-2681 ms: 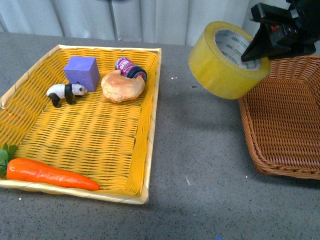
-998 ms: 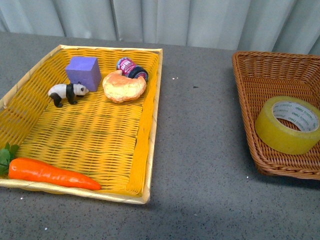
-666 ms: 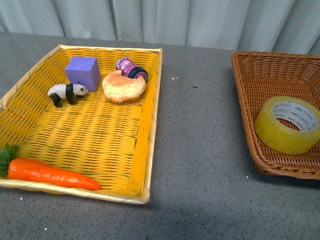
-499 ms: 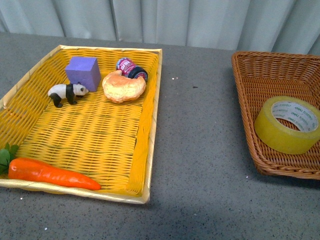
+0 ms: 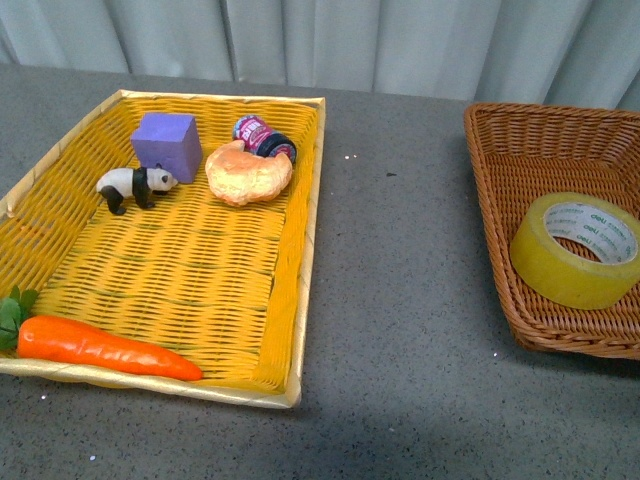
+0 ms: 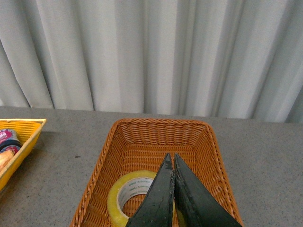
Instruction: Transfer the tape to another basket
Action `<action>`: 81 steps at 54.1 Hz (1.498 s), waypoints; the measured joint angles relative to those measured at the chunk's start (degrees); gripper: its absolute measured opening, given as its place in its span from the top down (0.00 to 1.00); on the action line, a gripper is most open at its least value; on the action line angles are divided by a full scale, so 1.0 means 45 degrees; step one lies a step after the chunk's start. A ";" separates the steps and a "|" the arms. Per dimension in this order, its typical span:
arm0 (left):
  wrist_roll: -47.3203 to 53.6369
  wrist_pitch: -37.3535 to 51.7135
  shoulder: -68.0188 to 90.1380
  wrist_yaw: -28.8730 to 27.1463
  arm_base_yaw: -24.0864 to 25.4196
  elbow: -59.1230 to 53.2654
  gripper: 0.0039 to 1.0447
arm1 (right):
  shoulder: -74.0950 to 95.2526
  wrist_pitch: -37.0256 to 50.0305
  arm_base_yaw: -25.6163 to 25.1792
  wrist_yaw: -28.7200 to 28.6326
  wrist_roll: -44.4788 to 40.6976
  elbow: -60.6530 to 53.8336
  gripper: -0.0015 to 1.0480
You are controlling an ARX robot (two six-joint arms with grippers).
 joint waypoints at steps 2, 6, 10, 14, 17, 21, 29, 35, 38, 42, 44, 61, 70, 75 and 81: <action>0.0000 -0.0321 -0.0384 0.0000 0.0000 0.0000 0.97 | -0.0418 -0.0340 0.0000 0.0000 0.0000 -0.0078 0.99; 0.0000 -0.1107 -0.1282 0.0000 0.0000 -0.0005 0.97 | -0.1467 -0.1190 0.0000 -0.0005 0.0000 -0.0233 0.99; 0.0000 -0.1875 -0.2084 0.0000 0.0000 -0.0010 0.97 | -0.2448 -0.2055 0.0000 0.0000 0.0000 -0.0340 0.99; 0.0000 -0.2560 -0.2807 0.0000 0.0000 -0.0010 0.97 | -0.3371 -0.2871 0.0000 -0.0005 0.0000 -0.0379 0.99; 0.0000 -0.2856 -0.3147 0.0000 0.0000 -0.0010 0.97 | -0.3793 -0.3269 0.0000 -0.0005 0.0000 -0.0393 0.99; 0.0000 -0.3288 -0.3585 0.0000 0.0000 -0.0010 0.97 | -0.4381 -0.3798 0.0000 -0.0005 0.0000 -0.0393 0.99; 0.0000 -0.4046 -0.4357 0.0000 0.0000 -0.0010 0.97 | -0.5445 -0.4784 0.0000 -0.0005 0.0000 -0.0393 0.99; 0.0000 -0.4532 -0.4857 0.0000 0.0000 -0.0010 0.97 | -0.6120 -0.5421 0.0000 -0.0005 0.0005 -0.0398 0.99; 0.0000 -0.4779 -0.5105 0.0000 0.0000 -0.0010 0.97 | -0.6460 -0.5741 0.0000 -0.0005 0.0000 -0.0398 0.99; 0.0000 -0.5061 -0.5382 0.0000 0.0000 -0.0010 0.97 | -0.6844 -0.6120 0.0000 -0.0005 0.0000 -0.0398 0.99; 0.0000 -0.5285 -0.5610 0.0000 0.0000 -0.0010 0.97 | -0.7159 -0.6426 0.0000 -0.0005 0.0000 -0.0398 0.99; 0.0005 -0.7757 -0.7669 0.0034 0.0000 -0.0010 0.97 | -0.8587 -0.7834 0.0000 -0.0010 0.0000 -0.0398 0.99; 0.0005 -0.8330 -0.8553 0.0029 0.0000 -0.0010 0.97 | -0.9282 -0.8519 0.0000 -0.0010 0.0000 -0.0398 0.99; 0.0000 -0.8330 -0.8578 0.0019 0.0000 -0.0010 0.97 | -1.0958 -1.0598 0.0000 -0.0010 0.0000 -0.0389 0.99; 0.0005 -0.8335 -0.8582 0.0029 0.0000 -0.0010 0.97 | -1.1366 -1.0695 0.0000 -0.0010 0.0000 -0.0389 0.99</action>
